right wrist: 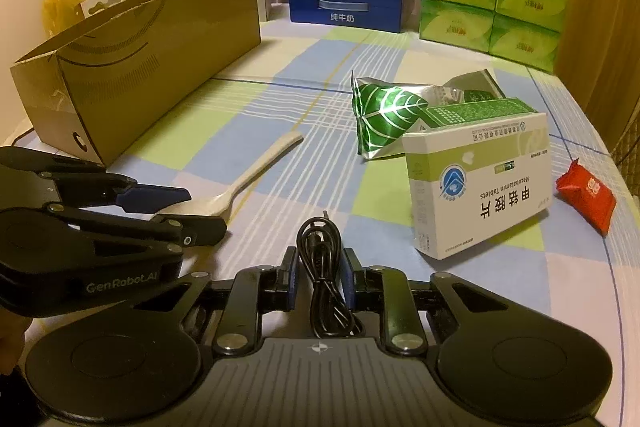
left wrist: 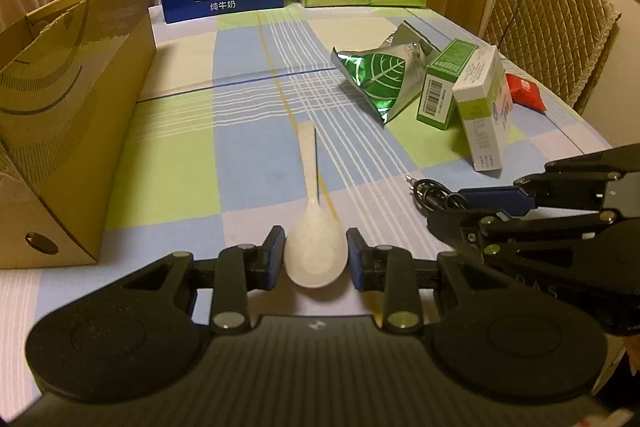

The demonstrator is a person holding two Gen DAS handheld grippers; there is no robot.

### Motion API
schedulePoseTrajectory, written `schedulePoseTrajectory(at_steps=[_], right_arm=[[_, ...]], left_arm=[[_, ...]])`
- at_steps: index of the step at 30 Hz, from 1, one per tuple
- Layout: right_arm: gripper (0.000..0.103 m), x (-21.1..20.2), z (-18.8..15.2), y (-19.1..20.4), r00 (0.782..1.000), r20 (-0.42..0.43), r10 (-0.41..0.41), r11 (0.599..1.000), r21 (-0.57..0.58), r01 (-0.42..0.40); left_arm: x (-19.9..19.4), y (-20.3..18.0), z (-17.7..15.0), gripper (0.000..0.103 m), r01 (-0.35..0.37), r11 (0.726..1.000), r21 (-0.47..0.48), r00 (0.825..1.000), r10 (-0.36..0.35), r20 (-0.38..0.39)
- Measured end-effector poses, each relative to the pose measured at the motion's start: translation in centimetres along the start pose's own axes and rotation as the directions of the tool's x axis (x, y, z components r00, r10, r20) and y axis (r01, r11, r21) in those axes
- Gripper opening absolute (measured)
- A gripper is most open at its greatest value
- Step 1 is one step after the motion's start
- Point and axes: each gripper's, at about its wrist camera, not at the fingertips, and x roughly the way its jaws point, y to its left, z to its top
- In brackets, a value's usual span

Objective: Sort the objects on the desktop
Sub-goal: 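Lift the white spoon with the left gripper while the right gripper lifts the black cable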

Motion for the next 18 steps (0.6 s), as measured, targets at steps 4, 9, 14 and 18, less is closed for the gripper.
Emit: schedulePoseTrajectory(at_steps=[4,9,14,18], right_arm=[[0.017,-0.2,0.1,-0.2,1.000,0.007,0.003,1.000,0.022,-0.004],[0.016,-0.8,0.4,-0.2,0.999,0.037,0.005,1.000,0.029,-0.006],[0.016,-1.3,0.7,-0.2,0.998,0.056,0.006,0.999,0.037,-0.008],[0.016,-1.7,0.7,-0.3,0.998,0.066,-0.002,0.999,0.043,-0.001]], left_arm=[[-0.1,0.0,0.1,0.027,0.003,1.000,-0.002,1.000,-0.003,0.003],[-0.7,-0.1,0.3,0.027,0.001,1.000,0.008,1.000,-0.001,0.028],[-1.5,0.0,0.7,0.027,-0.003,1.000,0.005,0.998,0.003,0.056],[-2.0,0.1,0.9,0.027,-0.007,1.000,0.006,0.998,0.006,0.066]])
